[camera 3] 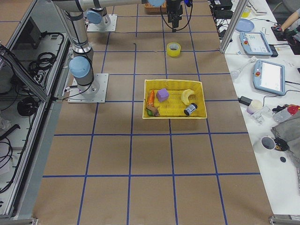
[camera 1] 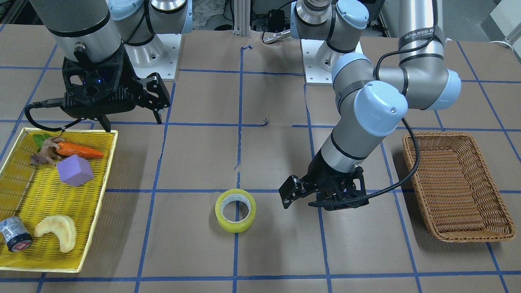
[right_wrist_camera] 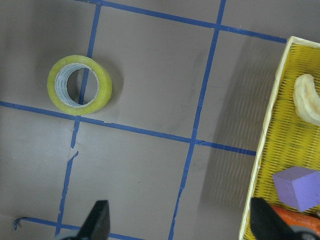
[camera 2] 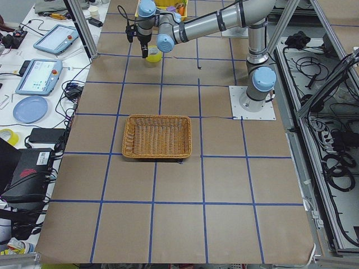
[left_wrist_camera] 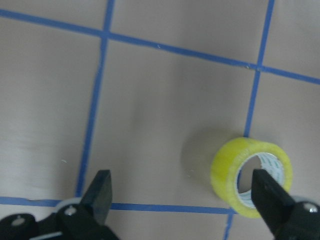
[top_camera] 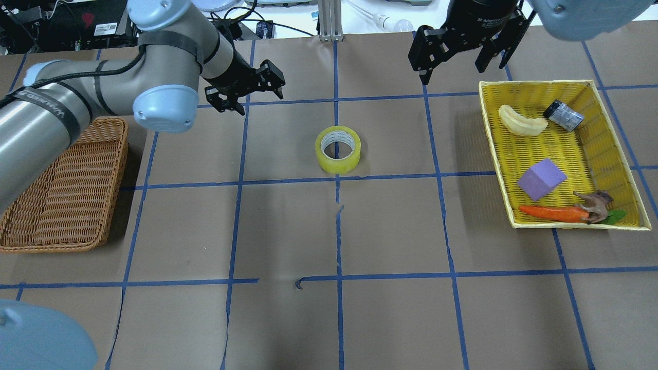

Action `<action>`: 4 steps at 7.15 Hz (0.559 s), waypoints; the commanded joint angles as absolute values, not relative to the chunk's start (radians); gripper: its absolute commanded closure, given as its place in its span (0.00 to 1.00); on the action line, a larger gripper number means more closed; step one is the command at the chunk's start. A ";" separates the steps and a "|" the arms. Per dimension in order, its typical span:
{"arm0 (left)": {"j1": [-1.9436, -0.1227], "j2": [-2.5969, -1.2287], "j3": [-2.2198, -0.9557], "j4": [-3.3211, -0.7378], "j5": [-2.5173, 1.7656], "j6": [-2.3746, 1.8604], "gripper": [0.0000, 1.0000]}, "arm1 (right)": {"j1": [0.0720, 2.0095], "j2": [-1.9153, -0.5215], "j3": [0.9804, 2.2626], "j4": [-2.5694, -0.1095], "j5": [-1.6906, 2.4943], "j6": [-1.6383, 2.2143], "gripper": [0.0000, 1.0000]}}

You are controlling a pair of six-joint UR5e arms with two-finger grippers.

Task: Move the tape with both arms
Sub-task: 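Reach the left gripper to the tape roll while the right gripper withdraws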

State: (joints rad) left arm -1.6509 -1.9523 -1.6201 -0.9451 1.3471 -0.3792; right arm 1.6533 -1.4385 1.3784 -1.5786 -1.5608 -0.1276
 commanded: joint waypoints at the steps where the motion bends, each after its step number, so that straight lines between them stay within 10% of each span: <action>1: -1.733 -2.011 -1.632 -0.937 1.425 -0.515 0.00 | 1.652 -1.456 1.374 -1.516 -1.557 -0.126 0.00; 4: -1.822 -2.092 -1.635 -0.890 1.462 -0.734 0.00 | 1.654 -1.476 1.387 -1.520 -1.565 -0.121 0.00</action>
State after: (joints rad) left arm -1.7868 -2.0680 -1.6364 -0.9040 1.4484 -0.6408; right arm 1.6534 -1.4727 1.3844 -1.5202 -1.5629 -0.1230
